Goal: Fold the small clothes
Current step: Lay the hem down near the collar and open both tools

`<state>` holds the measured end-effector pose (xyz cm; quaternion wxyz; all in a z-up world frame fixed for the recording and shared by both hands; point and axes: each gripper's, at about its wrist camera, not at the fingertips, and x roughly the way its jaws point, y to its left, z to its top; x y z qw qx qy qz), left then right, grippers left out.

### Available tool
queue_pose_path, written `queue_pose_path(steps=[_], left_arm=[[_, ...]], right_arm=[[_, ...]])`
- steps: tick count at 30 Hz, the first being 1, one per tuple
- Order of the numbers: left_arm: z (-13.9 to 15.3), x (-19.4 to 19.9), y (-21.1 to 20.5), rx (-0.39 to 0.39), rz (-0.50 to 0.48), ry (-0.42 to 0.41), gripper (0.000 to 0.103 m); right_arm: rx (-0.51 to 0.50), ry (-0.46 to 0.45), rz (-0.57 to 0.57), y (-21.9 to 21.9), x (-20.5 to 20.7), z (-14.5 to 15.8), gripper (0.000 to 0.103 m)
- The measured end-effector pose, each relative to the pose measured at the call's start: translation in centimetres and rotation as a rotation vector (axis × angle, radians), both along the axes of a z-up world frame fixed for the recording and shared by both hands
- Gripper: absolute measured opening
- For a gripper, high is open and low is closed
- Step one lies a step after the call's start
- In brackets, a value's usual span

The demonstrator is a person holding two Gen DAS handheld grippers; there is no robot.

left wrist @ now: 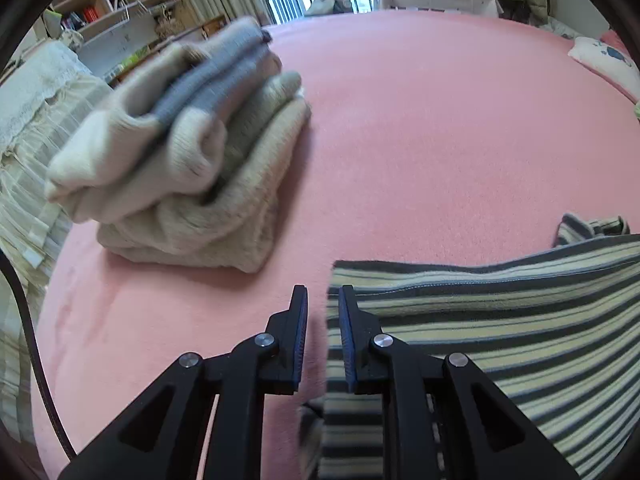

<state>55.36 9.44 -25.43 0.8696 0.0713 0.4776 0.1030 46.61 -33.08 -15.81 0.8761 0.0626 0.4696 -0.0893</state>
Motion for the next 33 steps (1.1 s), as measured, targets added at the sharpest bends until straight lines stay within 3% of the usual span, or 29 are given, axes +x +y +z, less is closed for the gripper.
queue_pose_path(steps=[6,10,15,19,22,26,33], left_arm=[[3.5,-2.8,-0.3,0.06,-0.014,-0.112,0.033],[4.9,-3.5,-1.1,0.099,-0.045,-0.163,0.033],[5.7,-4.4,-2.2,-0.008,-0.094,-0.136,0.033],[4.0,-6.9,-3.6,-0.118,-0.164,-0.028,0.033],[2.6,-10.1,-3.8,-0.142,-0.207,0.028,0.033],[1.9,-15.1,-3.3,-0.137,-0.264,0.06,0.033],[2.9,-22.6,-2.0,-0.097,-0.238,0.007,0.037]], right_arm=[[-0.03,-0.01,0.079,0.6,-2.0,2.3,0.046],[-0.092,-0.033,0.084,1.3,-2.0,3.4,0.046],[0.021,-0.009,0.113,1.7,-1.5,3.2,0.044],[0.109,0.058,0.185,2.8,-2.6,1.4,0.031],[0.14,0.088,0.245,3.5,-5.2,0.5,0.028],[0.105,0.1,0.324,3.4,-10.8,0.9,0.028],[-0.045,0.11,0.382,2.2,-19.6,1.9,0.028]])
